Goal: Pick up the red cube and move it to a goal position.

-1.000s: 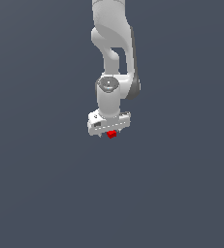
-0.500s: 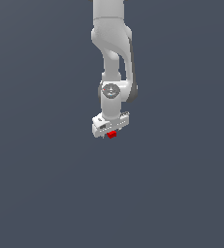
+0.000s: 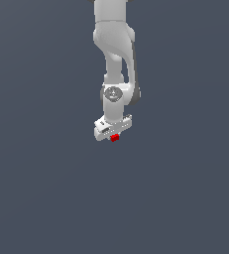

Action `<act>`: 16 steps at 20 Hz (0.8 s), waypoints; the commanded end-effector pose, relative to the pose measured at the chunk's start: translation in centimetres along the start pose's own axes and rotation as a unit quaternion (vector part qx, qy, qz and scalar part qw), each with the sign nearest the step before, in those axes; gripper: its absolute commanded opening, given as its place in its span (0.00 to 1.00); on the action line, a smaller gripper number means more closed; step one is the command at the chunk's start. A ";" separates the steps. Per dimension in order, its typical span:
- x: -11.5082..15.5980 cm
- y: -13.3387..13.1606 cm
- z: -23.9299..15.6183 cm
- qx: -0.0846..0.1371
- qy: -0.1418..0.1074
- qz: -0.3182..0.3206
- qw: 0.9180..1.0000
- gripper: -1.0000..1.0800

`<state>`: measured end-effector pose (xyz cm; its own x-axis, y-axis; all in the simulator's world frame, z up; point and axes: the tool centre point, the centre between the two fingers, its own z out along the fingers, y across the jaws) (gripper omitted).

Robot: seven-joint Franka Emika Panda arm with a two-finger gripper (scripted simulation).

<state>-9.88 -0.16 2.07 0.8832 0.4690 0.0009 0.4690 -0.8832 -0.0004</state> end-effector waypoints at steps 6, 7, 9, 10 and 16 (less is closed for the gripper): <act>0.0 0.0 0.0 0.000 0.000 0.000 1.000 0.00; 0.0 0.0 -0.1 0.000 0.000 0.000 1.000 0.00; 0.1 0.0 -0.4 0.000 0.000 0.000 1.000 0.00; 0.2 -0.1 -0.7 0.000 0.000 0.000 1.000 0.00; 0.8 -0.3 -3.3 0.000 0.000 0.000 1.000 0.00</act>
<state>-9.52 0.31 4.57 0.8832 0.4690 -0.0003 0.4690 -0.8832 -0.0010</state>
